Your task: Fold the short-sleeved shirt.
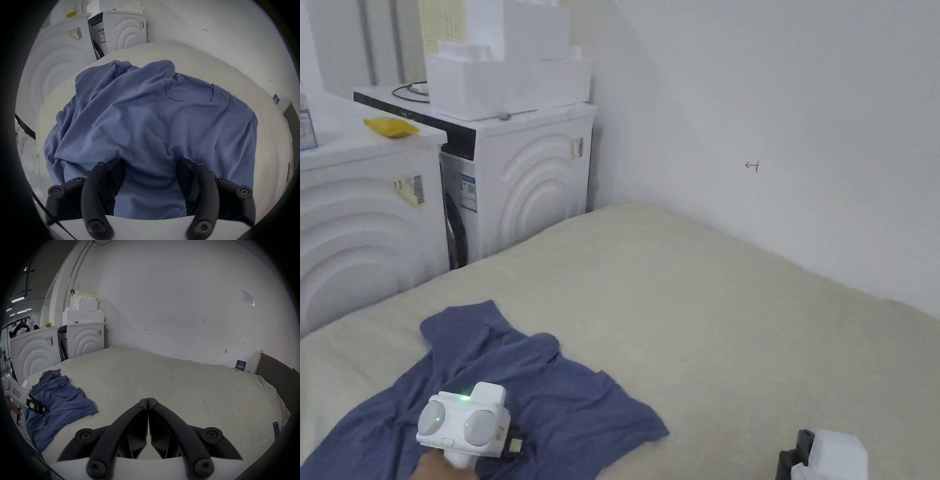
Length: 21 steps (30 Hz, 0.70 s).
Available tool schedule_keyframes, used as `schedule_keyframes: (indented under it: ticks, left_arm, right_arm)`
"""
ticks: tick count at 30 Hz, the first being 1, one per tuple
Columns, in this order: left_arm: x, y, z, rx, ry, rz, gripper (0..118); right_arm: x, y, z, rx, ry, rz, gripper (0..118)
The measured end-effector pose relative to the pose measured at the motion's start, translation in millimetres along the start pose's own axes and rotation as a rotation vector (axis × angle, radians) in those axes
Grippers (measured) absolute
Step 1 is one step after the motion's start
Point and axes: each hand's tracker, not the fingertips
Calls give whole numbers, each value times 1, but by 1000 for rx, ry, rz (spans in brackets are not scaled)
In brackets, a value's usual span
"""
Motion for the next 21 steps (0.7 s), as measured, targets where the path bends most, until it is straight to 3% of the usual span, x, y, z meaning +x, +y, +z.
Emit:
schedule_keyframes:
  ticks: [2, 3, 5, 6, 9, 12, 18, 21]
  left_arm:
    - [7, 4, 1, -7, 17, -33, 58]
    - [10, 5, -7, -13, 3, -54, 46]
    - [20, 5, -8, -3, -5, -101, 11]
    - [25, 4, -11, 10, 51, -138, 0]
    - [27, -1, -15, 6, 53, -147, 0]
    - [18, -2, -2, 45, -6, -33, 0]
    - [-19, -7, 57, 296, -196, 185, 0]
    - [-21, -14, 98, 377, -250, 205, 0]
  right_arm:
    - [-1, 2, 1, -8, 5, -9, 1]
    - [-3, 1, 1, -9, 7, -10, 1]
    - [-5, 1, 2, -11, 7, -8, 1]
    - [-6, 1, 2, -13, 10, -8, 1]
    - [-6, -1, -1, -17, 16, -6, 1]
    - [-6, -1, -4, -20, 20, -6, 1]
    - [-2, -9, -13, -8, 21, -4, 1]
    - [2, -7, -11, 2, 17, -14, 1]
